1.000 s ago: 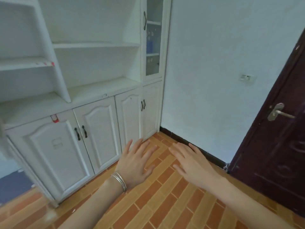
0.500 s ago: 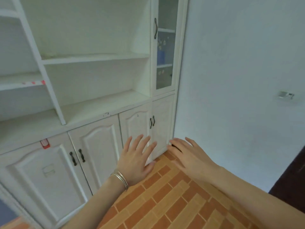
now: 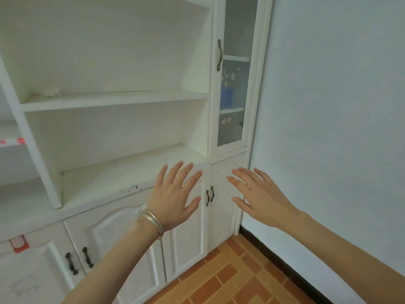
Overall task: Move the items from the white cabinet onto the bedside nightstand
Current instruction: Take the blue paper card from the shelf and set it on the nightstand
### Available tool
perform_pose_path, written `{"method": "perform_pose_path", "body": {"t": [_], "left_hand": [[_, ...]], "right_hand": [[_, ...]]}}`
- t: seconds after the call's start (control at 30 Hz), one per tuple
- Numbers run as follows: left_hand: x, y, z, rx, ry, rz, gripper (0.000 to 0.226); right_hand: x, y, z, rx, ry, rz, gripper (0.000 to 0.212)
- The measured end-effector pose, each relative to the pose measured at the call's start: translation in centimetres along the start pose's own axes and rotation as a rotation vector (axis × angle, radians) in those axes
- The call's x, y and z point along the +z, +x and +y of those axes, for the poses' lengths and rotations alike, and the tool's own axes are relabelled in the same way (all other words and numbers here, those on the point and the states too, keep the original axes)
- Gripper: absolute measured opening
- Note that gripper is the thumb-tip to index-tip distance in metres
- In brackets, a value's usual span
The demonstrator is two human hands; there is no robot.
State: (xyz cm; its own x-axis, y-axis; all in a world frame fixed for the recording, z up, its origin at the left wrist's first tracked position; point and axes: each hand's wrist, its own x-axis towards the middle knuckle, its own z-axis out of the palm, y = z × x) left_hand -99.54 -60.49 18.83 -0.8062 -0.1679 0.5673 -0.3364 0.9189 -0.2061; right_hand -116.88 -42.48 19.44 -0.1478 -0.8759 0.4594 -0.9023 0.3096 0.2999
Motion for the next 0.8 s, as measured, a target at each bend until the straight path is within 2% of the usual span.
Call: {"method": "perform_pose_path", "body": {"t": [0.17, 0.37, 0.67, 0.8], "left_hand": [[2.2, 9.3, -5.4, 0.028, 0.004, 0.080, 0.060], [4.2, 18.7, -9.7, 0.056, 0.031, 0.180, 0.059], [11.4, 29.3, -14.1, 0.039, 0.095, 0.141, 0.060], [15.4, 34.9, -15.8, 0.005, 0.145, 0.141, 0.060]], "right_hand": [[1.7, 8.4, 4.9, -0.001, -0.056, 0.044, 0.056], [3.1, 17.1, 9.1, -0.003, -0.092, 0.173, 0.054], [10.7, 26.2, 17.0, -0.112, -0.156, 0.206, 0.047], [13.7, 30.6, 21.6, -0.207, -0.193, 0.264, 0.050]]}}
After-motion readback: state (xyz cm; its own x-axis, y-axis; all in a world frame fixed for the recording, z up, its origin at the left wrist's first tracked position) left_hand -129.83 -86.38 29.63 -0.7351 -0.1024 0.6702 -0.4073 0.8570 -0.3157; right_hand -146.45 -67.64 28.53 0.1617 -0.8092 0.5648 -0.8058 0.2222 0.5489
